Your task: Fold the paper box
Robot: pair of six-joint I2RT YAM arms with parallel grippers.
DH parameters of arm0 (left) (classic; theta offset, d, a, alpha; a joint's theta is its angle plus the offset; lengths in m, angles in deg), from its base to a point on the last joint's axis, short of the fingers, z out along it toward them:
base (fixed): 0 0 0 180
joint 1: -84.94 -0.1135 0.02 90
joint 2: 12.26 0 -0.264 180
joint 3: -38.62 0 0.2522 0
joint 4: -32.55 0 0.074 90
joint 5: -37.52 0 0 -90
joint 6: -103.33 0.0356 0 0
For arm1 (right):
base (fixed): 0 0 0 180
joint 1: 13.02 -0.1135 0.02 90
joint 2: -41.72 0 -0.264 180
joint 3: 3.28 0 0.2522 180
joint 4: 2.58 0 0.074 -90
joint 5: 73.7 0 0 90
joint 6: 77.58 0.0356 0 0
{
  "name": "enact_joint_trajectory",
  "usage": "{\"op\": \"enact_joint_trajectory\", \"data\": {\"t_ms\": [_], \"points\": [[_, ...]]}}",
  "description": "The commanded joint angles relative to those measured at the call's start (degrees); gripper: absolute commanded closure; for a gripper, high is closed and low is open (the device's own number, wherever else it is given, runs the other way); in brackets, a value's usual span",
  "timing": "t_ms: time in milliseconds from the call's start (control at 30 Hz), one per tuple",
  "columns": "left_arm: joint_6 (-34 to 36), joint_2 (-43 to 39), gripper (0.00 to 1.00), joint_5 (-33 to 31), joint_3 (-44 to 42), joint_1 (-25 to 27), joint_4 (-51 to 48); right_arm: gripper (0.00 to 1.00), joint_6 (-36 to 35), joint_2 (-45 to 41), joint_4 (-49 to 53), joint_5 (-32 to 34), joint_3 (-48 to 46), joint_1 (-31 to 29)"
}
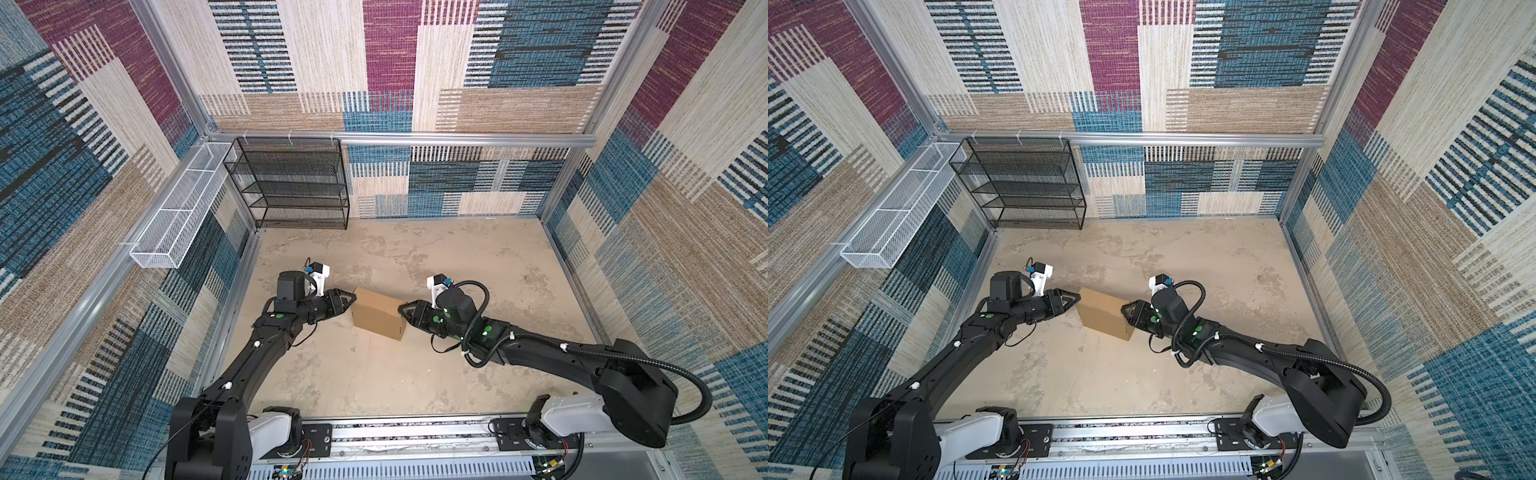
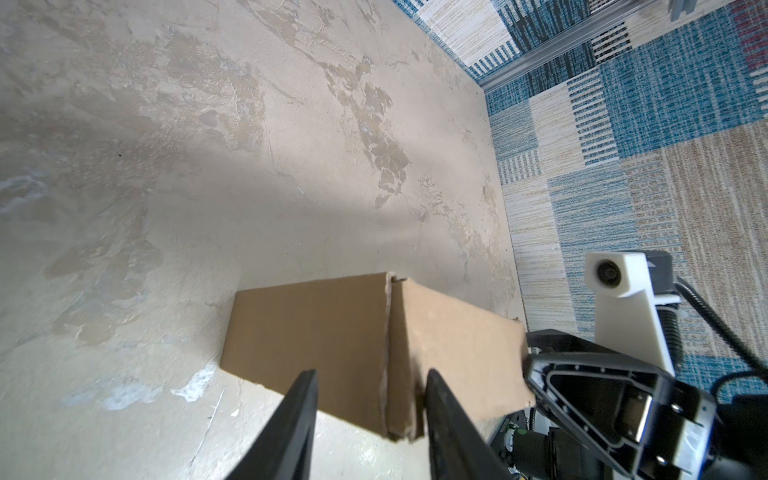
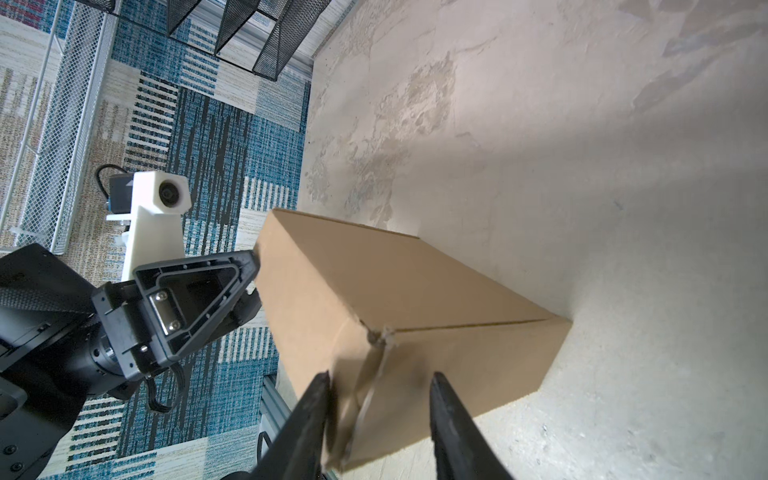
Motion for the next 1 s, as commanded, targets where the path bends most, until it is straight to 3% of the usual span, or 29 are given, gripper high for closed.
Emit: {"op": "enact_joint_trajectory", "data": {"t_ms": [0,467,767,967], "points": [[0.1,-0.2,0.56,-1.2,-0.7,0.0,-0.3,0.59,-0.9,0.3,2.8,0.5,-0.1,0.0],[-2.1,-2.6,0.70,-1.2,-4.7,0.0,0.9,0.66,-3.0,2.5,4.8,1.4,1.0,-0.1],[-2.4,-4.5,0.71,1.1,-4.6,0.0,-1.3,0.68,-5.9,4.3,6.5,1.0,3.4,0.2],[-2.1,-6.4,0.62,0.1,-4.2,0.0,-4.2,0.61,-8.4,5.9,8.5,0.0,6.7,0.2]]}}
